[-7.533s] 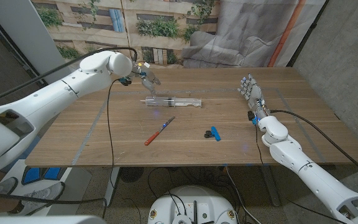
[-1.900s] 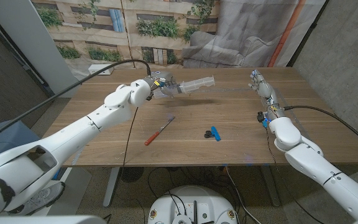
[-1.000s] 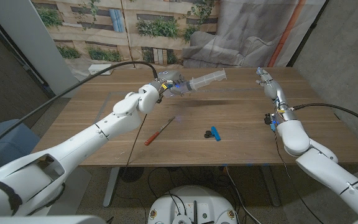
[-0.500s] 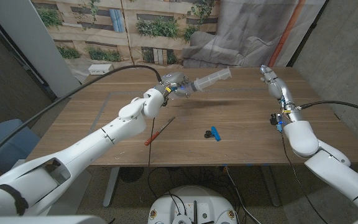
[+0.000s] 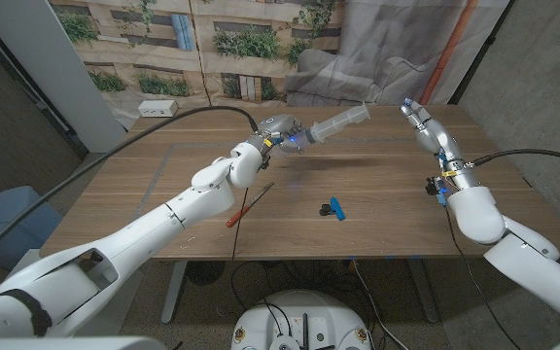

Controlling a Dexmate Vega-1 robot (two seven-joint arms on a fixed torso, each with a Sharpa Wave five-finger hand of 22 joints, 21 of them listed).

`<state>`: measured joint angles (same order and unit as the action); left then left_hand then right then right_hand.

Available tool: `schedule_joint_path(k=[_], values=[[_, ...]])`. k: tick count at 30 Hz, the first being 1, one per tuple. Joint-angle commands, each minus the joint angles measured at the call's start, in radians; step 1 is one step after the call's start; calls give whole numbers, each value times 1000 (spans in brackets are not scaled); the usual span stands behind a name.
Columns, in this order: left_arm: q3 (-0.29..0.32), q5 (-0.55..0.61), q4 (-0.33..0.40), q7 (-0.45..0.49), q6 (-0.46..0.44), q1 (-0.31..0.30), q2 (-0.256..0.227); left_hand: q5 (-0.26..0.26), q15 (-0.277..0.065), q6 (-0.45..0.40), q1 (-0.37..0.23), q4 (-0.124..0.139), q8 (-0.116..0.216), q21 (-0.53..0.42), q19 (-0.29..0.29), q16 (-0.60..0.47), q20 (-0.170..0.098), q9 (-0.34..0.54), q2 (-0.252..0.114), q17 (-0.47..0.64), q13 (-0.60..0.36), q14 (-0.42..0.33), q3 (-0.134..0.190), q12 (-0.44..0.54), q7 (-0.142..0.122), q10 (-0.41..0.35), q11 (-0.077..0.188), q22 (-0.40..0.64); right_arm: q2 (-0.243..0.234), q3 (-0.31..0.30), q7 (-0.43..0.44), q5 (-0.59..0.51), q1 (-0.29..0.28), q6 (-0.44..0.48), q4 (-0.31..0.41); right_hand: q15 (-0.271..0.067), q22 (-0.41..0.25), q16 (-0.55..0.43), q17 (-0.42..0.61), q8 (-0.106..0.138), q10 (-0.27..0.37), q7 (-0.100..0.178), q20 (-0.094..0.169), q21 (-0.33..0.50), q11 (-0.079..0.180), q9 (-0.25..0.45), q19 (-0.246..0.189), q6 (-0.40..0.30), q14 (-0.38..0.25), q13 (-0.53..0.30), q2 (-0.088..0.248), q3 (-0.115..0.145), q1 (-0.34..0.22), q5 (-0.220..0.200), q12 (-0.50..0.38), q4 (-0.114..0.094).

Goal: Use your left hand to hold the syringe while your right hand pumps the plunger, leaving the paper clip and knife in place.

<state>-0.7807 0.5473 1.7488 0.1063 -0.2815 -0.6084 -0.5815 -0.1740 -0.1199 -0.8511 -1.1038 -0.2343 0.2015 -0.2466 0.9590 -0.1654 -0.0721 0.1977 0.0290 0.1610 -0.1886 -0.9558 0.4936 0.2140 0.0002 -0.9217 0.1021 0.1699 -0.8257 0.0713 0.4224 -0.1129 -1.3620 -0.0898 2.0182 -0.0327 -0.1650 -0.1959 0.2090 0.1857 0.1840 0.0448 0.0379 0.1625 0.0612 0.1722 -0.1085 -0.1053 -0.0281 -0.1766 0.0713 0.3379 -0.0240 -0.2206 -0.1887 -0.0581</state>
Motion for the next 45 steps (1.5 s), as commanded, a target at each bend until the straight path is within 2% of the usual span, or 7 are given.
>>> schedule_joint_path(k=[1, 7, 13, 29, 33, 45], values=[[-3, -35, -31, 37, 47, 5, 18, -5, -102, -88, 69, 66, 1, 0, 64, -7, -92, 5, -153, 4, -2, -18, 72, -1, 4, -69, 59, 4, -29, -4, 8, -139, -5, 59, 27, -64, -3, 8, 2, 1, 4, 7, 41, 2, 18, 1, 46, -7, 37, -2, 3, 2, 3, 7, 1, 0], [0, -53, -49, 56, 57, 5, 30, -5, -103, -88, 71, 66, 1, 1, 64, -8, -93, 5, -154, 5, -3, -19, 75, -2, 4, -70, 62, 5, -39, 7, 14, -190, 0, 64, 25, -56, -3, 12, 3, 2, -1, 18, 42, 9, 31, 1, 61, -14, 75, -1, 2, -1, 8, 9, 5, -4], [-9, -62, -81, 74, 99, 13, 36, -5, -104, -87, 73, 65, 0, 2, 64, -8, -93, 5, -154, 5, -3, -19, 79, -4, 3, -69, 63, 5, -50, 15, 18, -231, 11, 55, 22, -55, -3, 11, 3, 2, -7, 30, 39, 15, 39, 1, 58, -15, 83, -1, 2, -1, 8, 10, 7, -4], [-18, -61, -97, 84, 105, 21, 47, -5, -104, -87, 79, 63, -2, 5, 64, -8, -94, 6, -154, 5, -3, -19, 88, -11, 1, -58, 63, 5, -68, 48, 8, -288, 60, 26, 11, -52, -3, -2, 2, 4, -12, 36, 31, 28, 38, 2, 29, -25, 68, -1, 5, 1, 5, 10, 8, -4], [-18, -61, -94, 86, 105, 19, 47, -5, -104, -87, 81, 63, -2, 6, 62, -7, -94, 6, -154, 5, -3, -19, 90, -13, 1, -54, 57, 5, -64, 56, 6, -288, 72, 18, 8, -53, -3, -7, -2, 6, -9, 34, 28, 33, 38, 2, 12, -33, 55, -1, 12, 9, -7, 8, 6, 3], [-18, -57, -87, 89, 97, 15, 45, -5, -104, -85, 84, 62, -3, 7, 64, -7, -94, 7, -153, 5, -4, -17, 95, -14, 3, -54, 60, 6, -55, 100, -5, -290, 120, -24, -22, -57, -3, -12, -4, 9, -1, 29, 21, 37, 32, 3, -6, -47, 42, -1, 15, 14, -12, 9, 3, 7]])
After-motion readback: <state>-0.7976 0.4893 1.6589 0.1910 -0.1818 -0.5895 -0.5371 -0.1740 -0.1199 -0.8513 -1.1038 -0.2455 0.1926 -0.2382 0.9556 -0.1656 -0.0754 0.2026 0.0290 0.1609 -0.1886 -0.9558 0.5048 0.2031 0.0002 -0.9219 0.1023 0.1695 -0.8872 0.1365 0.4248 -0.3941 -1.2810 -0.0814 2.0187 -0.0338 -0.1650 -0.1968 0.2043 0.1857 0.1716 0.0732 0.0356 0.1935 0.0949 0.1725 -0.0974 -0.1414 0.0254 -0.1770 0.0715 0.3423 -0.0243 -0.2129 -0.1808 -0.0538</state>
